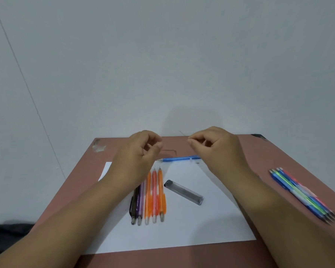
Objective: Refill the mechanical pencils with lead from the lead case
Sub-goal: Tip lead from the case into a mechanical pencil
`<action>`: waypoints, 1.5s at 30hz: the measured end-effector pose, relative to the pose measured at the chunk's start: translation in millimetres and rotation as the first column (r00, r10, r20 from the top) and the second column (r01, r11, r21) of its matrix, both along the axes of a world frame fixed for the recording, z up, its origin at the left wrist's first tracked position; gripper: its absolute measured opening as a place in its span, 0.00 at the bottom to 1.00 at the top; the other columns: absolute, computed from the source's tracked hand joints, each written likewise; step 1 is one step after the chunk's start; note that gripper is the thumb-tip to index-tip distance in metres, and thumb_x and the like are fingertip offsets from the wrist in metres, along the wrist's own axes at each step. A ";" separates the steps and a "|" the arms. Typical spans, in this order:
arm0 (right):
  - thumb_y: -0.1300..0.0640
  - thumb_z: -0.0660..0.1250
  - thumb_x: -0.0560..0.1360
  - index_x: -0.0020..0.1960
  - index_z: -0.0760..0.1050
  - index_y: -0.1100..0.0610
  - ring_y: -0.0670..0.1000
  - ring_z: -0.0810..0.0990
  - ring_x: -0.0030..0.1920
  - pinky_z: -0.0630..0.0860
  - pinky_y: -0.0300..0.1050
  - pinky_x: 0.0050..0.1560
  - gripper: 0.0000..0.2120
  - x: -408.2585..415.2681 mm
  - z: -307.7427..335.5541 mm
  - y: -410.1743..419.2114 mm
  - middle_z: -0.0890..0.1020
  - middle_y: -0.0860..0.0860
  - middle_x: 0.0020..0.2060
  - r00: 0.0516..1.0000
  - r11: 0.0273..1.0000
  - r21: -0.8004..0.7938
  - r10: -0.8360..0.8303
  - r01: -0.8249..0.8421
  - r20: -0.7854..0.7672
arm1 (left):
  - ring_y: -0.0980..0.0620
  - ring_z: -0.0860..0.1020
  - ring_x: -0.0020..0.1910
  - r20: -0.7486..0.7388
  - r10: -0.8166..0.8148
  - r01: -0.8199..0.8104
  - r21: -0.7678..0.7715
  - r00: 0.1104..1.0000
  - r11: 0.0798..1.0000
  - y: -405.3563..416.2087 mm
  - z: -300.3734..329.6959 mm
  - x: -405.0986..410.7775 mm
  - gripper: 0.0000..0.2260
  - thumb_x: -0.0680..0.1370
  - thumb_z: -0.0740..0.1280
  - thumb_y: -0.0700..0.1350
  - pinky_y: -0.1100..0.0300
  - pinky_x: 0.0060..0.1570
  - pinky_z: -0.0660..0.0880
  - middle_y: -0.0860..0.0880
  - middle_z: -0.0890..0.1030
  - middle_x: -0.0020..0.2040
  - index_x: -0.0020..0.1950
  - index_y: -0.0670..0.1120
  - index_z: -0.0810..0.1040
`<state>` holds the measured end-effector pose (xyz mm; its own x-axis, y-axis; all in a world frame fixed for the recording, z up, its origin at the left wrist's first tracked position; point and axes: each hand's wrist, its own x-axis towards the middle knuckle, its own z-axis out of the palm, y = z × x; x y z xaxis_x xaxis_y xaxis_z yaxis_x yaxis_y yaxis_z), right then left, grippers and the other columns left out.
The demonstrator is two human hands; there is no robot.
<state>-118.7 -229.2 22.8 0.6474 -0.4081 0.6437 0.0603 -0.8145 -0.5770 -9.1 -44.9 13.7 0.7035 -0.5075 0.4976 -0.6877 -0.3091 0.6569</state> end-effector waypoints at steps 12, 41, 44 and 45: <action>0.58 0.73 0.75 0.40 0.85 0.51 0.42 0.82 0.41 0.76 0.30 0.38 0.07 -7.7 6.7 -14.7 0.84 0.42 0.36 1.000 0.947 0.322 -0.007 0.010 -0.012 | 0.59 0.74 0.51 0.142 -0.132 0.029 0.565 0.981 0.824 -66.1 7.0 27.8 0.14 0.79 0.70 0.53 0.63 0.52 0.70 0.55 0.81 0.59 0.63 0.54 0.82; 0.68 0.75 0.74 0.48 0.84 0.54 0.45 0.86 0.45 0.80 0.34 0.48 0.09 -22.7 13.4 36.7 0.87 0.44 0.42 0.868 0.906 0.124 0.338 -0.404 0.363 | 0.63 0.80 0.43 0.227 0.044 -0.034 -0.050 0.973 0.998 -18.7 -0.8 -2.9 0.06 0.76 0.71 0.48 0.71 0.45 0.77 0.60 0.80 0.43 0.51 0.49 0.82; 0.66 0.74 0.75 0.47 0.84 0.54 0.49 0.87 0.46 0.82 0.41 0.50 0.08 -22.4 13.9 42.4 0.88 0.48 0.43 0.845 0.842 0.260 0.349 -0.472 0.404 | 0.66 0.78 0.43 0.241 0.013 -0.002 -0.047 0.970 0.999 -19.2 -1.5 -3.3 0.05 0.76 0.71 0.47 0.75 0.45 0.75 0.63 0.77 0.42 0.52 0.49 0.82; 0.64 0.74 0.75 0.48 0.84 0.54 0.51 0.87 0.46 0.83 0.46 0.51 0.06 -22.2 14.3 43.5 0.88 0.50 0.43 0.844 0.831 0.289 0.338 -0.476 0.417 | 0.66 0.78 0.43 0.244 0.017 -0.004 -0.054 0.970 0.999 -19.5 -2.0 -2.8 0.05 0.76 0.72 0.45 0.73 0.45 0.75 0.63 0.77 0.42 0.51 0.50 0.82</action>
